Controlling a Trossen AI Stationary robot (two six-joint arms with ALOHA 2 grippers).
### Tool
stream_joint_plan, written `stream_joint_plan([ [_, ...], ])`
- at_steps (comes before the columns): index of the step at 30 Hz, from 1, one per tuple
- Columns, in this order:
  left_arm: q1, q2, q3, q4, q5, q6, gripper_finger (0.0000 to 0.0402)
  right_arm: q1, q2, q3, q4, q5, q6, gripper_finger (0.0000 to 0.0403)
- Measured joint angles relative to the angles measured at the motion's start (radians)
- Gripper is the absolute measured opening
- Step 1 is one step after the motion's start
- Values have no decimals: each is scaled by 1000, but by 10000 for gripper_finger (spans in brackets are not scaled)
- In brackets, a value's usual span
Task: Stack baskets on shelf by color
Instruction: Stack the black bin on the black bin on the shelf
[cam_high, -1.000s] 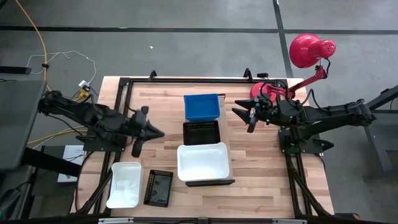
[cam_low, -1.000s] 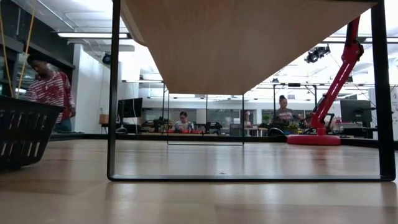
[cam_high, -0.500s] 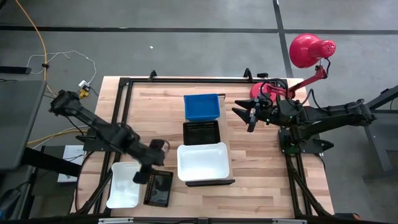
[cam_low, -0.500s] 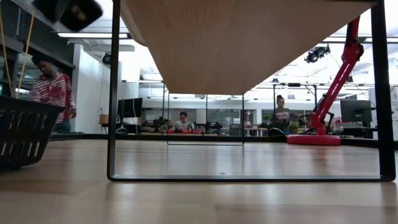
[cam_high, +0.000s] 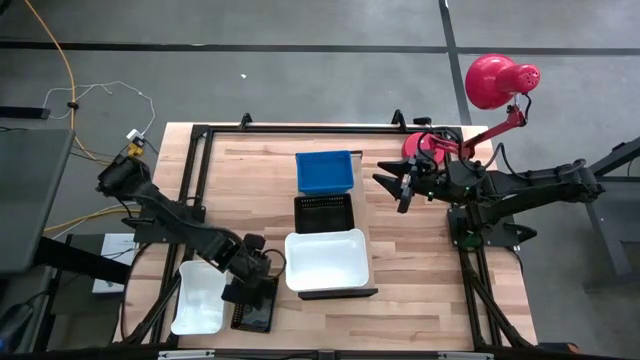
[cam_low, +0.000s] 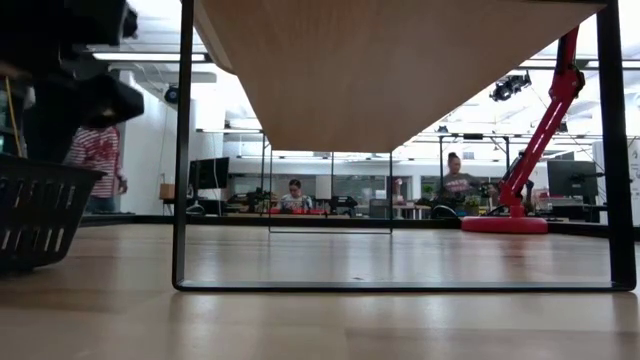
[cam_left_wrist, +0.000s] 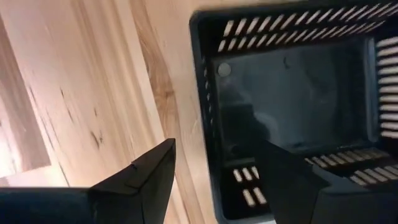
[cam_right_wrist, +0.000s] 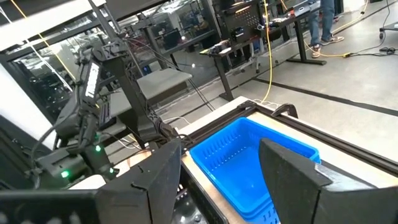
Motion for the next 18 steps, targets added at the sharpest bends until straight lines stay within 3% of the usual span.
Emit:
stream_joint_plan([
  [6, 0, 0, -43, 33, -17, -18, 206, 0, 0, 0, -3, 0, 2, 204],
  [10, 0, 0, -85, 55, -16, -20, 184, 0, 0, 0, -3, -1, 2, 204],
  [14, 0, 1, -101, 53, -17, -21, 133, 0, 0, 0, -3, -1, 2, 204],
  [18, 3, -1, -86, 56, -15, -21, 55, 0, 0, 0, -3, -1, 2, 204],
])
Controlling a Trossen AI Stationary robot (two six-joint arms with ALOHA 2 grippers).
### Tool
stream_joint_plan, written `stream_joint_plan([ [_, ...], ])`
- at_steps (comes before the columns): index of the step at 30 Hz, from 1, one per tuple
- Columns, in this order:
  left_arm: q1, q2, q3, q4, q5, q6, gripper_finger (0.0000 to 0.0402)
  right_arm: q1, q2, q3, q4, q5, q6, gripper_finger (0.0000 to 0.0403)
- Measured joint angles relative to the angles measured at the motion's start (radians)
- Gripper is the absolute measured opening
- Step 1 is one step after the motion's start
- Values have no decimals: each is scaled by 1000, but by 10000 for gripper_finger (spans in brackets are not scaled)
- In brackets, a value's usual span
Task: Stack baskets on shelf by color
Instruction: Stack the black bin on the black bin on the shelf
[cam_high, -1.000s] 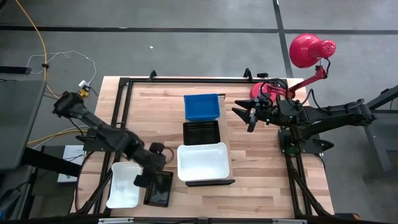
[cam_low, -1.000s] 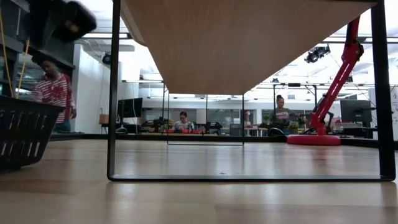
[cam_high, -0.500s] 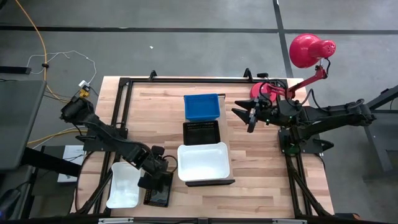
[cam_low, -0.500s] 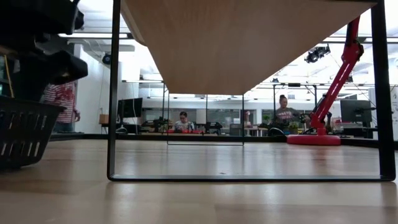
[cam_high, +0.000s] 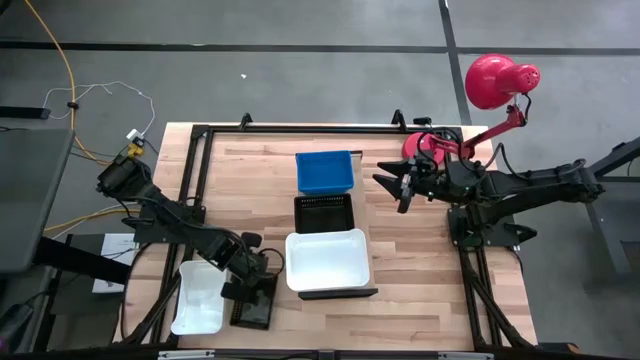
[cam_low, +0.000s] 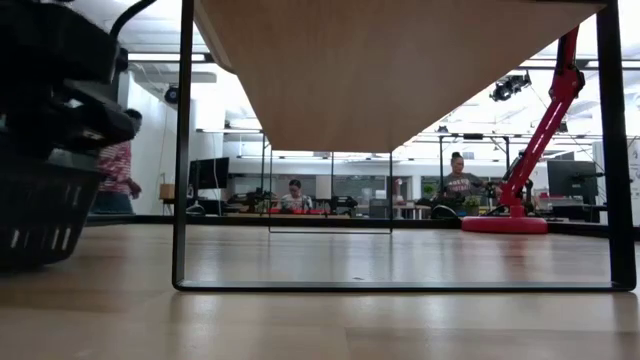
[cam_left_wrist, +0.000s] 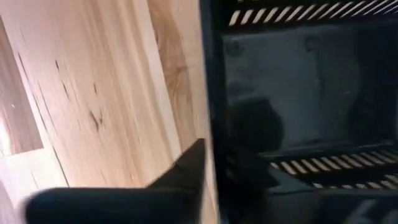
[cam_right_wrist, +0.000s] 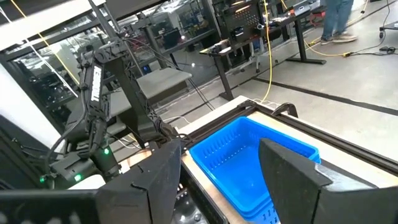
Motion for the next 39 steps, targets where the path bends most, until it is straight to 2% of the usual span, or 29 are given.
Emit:
stream_joint_plan([
  [3, 12, -22, 20, -18, 28, -1, 9, 0, 0, 0, 0, 0, 0, 204],
  [7, 40, -98, 44, -109, 29, -7, 6, 0, 0, 0, 0, 0, 0, 204],
  [11, 80, -237, 56, -240, 2, -1, 3, 0, 0, 0, 0, 7, -1, 204],
  [14, 126, -349, 81, -388, -77, -6, 1, 0, 0, 0, 1, 10, 0, 204],
  [18, 222, -469, 141, -594, -233, -31, 1, 0, 0, 0, 1, 11, 0, 204],
  [21, 309, -527, 203, -720, -352, -75, 0, 0, 0, 0, 6, 11, 0, 204],
  [25, 413, -567, 305, -796, -508, -180, 0, 0, 0, 0, 11, 11, 0, 204],
  [30, 489, -593, 440, -740, -687, -389, 0, 0, 0, 0, 14, 11, 0, 204],
  [32, 499, -598, 475, -680, -721, -484, 0, 0, 0, 0, 14, 11, 0, 204],
  [34, 500, -599, 486, -577, -701, -520, 0, 0, 0, 0, 14, 11, 0, 204],
  [39, 483, -535, 482, -370, -542, -561, 0, 0, 0, 0, 14, 8, 0, 204],
])
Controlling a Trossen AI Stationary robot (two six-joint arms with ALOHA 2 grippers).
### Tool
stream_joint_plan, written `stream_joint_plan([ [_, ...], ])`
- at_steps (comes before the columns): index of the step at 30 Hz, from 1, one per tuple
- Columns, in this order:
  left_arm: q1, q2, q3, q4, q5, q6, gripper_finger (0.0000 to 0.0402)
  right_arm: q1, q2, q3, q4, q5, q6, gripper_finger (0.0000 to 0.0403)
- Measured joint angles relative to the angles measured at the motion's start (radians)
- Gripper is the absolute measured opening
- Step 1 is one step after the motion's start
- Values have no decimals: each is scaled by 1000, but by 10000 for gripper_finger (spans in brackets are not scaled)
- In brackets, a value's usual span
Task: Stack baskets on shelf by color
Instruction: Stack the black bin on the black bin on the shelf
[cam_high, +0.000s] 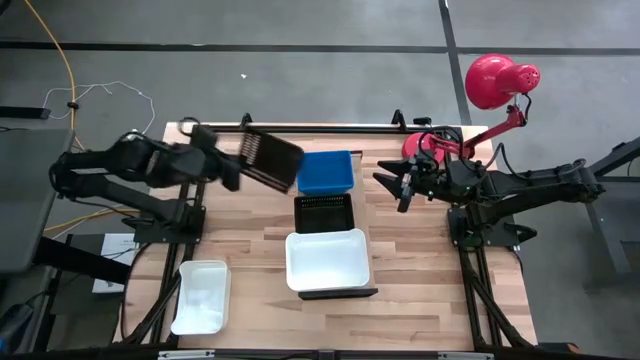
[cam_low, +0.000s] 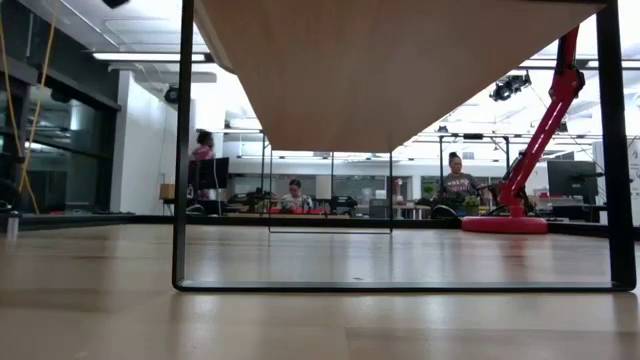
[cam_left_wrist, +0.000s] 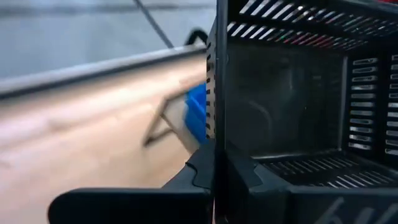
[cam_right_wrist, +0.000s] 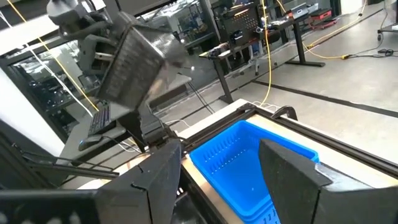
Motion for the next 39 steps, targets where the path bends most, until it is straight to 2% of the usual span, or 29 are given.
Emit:
stream_joint_plan([
  [8, -134, 241, -2, 189, 8, -318, 0, 0, 0, 0, -12, -21, 0, 204],
  [12, -231, 315, -2, 268, -88, -572, 0, 0, 0, 0, -33, -60, 0, 204],
  [15, -294, 348, -2, 259, -156, -730, 0, 0, 0, 0, -48, -69, 0, 204],
  [20, -345, 401, -2, 195, -167, -929, 0, 0, 0, 0, -66, -70, -1, 204],
  [26, -342, 457, -2, 203, -142, -967, 0, 0, 0, 0, -97, -70, -3, 204],
  [39, -279, 474, -2, 219, -44, -811, 0, 0, 0, 0, -128, -70, -3, 204],
])
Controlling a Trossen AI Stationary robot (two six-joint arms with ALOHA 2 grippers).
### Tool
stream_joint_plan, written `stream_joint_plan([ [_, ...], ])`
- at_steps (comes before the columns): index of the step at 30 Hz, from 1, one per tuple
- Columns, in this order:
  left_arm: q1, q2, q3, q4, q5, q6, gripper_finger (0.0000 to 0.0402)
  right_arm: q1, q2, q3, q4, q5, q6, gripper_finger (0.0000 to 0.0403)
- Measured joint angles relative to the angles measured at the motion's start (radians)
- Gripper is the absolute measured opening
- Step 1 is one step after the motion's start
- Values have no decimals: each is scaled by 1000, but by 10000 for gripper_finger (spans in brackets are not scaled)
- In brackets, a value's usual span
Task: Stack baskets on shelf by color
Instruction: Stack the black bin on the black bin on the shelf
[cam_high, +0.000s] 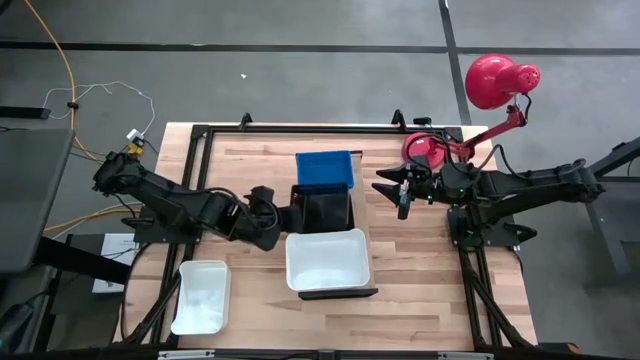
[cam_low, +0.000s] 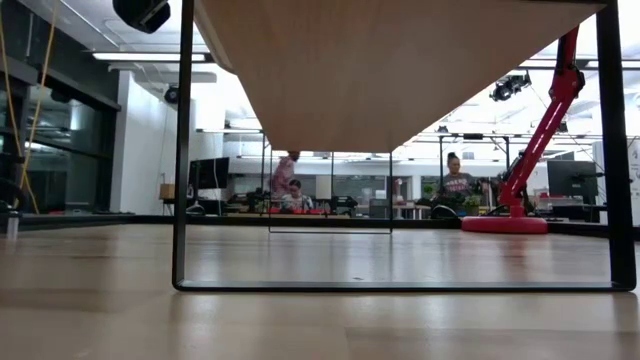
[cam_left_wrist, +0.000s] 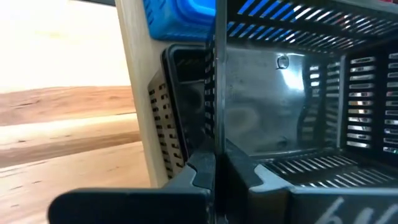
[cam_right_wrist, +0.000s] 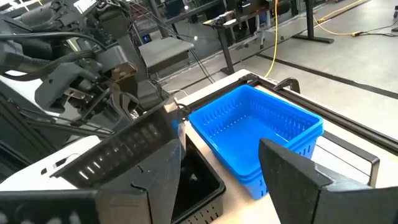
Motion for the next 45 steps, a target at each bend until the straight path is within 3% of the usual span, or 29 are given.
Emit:
stream_joint_plan([
  [12, 0, 0, 0, 3, 2, 35, 11, 0, 0, 0, -9, 0, 0, 204],
  [23, 0, -16, 0, 3, -3, 63, 95, 0, 0, 0, -8, 0, 0, 204],
  [31, 0, -91, 0, -10, -66, 134, 143, 0, 0, 0, 3, 0, 11, 204],
  [34, 9, -131, 0, -9, -119, 228, 153, 0, 0, 0, 23, 0, 19, 204],
  [39, 89, -185, 0, 27, -171, 516, 150, 0, 0, 0, 71, 0, 18, 204],
  [42, 169, -183, 0, 112, -113, 708, 121, 0, 0, 0, 89, 0, 19, 204],
  [45, 248, -159, 2, 245, 11, 872, 58, 0, 0, 0, 102, 1, 19, 204],
])
